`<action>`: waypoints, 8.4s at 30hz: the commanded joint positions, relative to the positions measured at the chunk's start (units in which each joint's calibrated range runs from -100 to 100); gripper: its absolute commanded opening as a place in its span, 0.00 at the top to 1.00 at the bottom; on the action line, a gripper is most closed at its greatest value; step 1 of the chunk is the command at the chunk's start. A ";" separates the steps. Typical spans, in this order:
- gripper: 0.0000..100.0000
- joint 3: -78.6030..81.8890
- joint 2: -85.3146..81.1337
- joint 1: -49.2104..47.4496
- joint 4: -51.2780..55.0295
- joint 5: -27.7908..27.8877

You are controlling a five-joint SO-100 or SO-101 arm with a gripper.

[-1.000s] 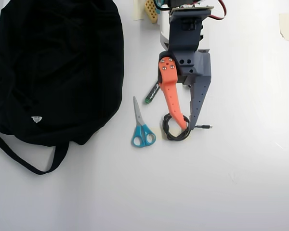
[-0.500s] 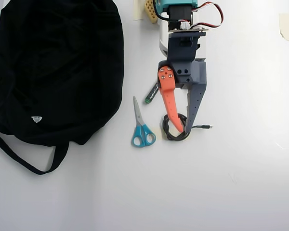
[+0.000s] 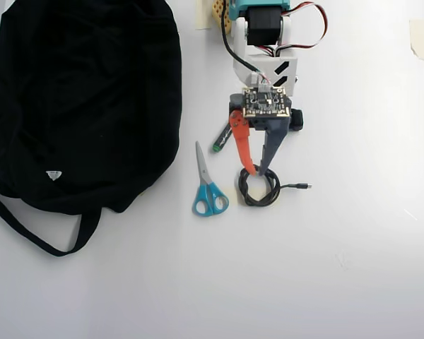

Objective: Put the green marker into the black bag

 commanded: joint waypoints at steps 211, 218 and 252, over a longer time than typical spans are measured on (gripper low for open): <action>0.90 -32.52 34.40 59.43 22.22 -3.92; 0.63 -30.82 6.19 39.53 35.48 -4.55; 0.98 72.60 -83.77 -6.46 19.55 0.80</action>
